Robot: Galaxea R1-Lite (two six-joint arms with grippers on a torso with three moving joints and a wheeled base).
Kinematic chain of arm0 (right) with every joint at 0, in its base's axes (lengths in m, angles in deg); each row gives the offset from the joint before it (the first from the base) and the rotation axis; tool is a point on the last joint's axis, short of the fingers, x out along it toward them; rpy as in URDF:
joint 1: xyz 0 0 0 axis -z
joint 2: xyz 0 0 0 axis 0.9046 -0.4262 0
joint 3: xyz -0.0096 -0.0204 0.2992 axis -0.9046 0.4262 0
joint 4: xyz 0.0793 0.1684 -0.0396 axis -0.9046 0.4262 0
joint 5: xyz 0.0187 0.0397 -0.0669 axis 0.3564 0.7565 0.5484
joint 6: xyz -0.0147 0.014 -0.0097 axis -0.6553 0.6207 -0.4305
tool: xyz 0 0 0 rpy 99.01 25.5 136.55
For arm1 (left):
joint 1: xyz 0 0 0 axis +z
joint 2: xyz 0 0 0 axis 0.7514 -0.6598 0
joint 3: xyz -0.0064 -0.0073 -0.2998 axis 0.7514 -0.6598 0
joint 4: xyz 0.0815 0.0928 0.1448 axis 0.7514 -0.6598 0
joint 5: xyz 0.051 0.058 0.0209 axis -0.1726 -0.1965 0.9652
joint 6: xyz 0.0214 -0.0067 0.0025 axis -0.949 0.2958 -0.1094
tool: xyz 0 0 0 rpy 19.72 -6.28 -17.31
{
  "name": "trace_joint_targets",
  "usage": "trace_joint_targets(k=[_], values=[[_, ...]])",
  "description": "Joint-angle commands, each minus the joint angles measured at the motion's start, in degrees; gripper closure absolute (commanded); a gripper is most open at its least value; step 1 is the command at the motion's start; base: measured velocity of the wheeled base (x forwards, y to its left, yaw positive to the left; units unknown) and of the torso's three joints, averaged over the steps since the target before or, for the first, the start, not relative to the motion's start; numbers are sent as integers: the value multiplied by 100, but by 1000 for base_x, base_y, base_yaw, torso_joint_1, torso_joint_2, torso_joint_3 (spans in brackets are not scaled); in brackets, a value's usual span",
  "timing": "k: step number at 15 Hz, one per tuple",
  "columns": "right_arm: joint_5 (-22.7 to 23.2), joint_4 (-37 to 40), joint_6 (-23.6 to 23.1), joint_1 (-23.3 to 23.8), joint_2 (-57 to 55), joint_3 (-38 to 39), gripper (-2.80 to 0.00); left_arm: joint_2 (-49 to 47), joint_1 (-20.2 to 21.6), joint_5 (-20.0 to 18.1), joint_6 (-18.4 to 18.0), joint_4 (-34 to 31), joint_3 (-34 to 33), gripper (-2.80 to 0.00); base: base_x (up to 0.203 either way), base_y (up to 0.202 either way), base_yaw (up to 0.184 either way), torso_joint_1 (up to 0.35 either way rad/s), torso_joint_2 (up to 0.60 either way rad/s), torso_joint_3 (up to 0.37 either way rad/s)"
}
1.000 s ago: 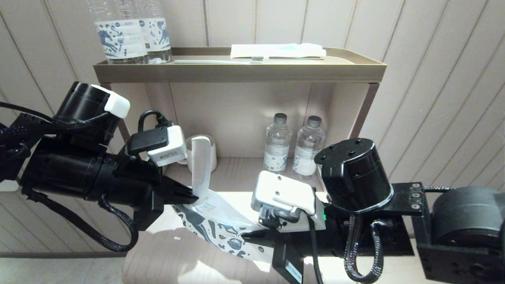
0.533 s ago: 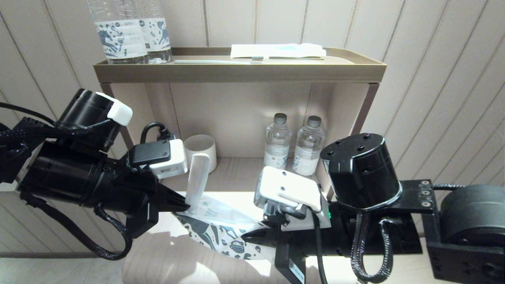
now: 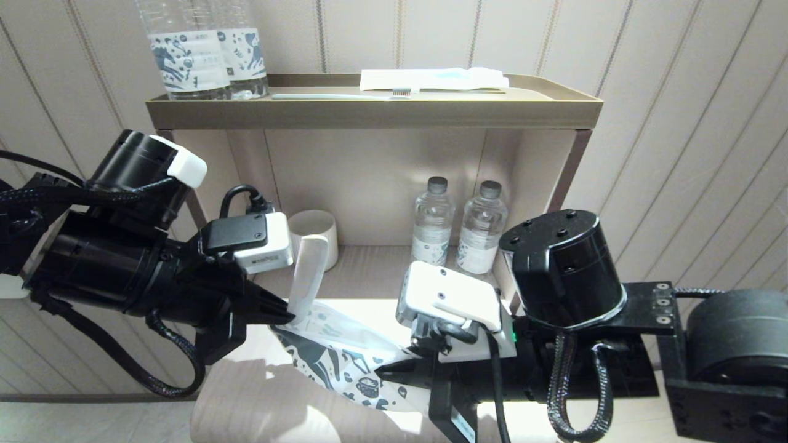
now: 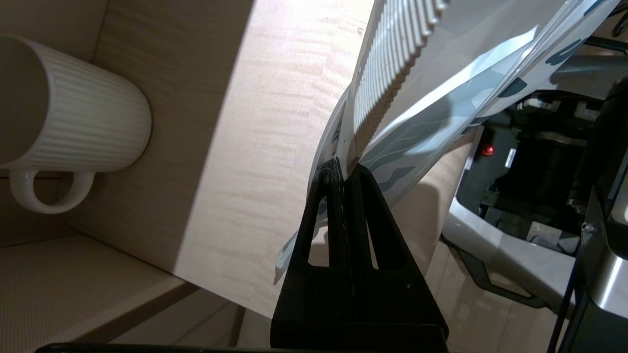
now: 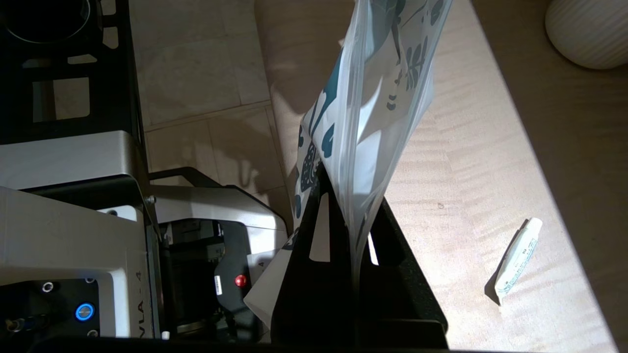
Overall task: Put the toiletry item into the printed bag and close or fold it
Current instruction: Place the comb into the storage bag
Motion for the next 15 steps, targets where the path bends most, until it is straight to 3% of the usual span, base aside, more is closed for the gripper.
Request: trace_joint_targets(k=[1,2,12,14,15], values=[[29,-10,-12,-3,-32,-12,0,-36,0,-14,-26,-10,8,0,0,0,0,0,0,0],[31,-18,-12,-1,-32,-16,0,-36,0,-21,-50,-10,2,-280,0,0,0,0,0,0],[125,-54,-3,48,-84,6,0,-42,16,-90,-23,13,107,-280,0,0,0,0,0,0],[125,-54,11,93,-23,20,0,-34,319,-407,139,-51,278,-280,0,0,0,0,0,0],[125,-54,18,116,5,73,0,-74,436,-648,421,-128,437,-280,0,0,0,0,0,0]])
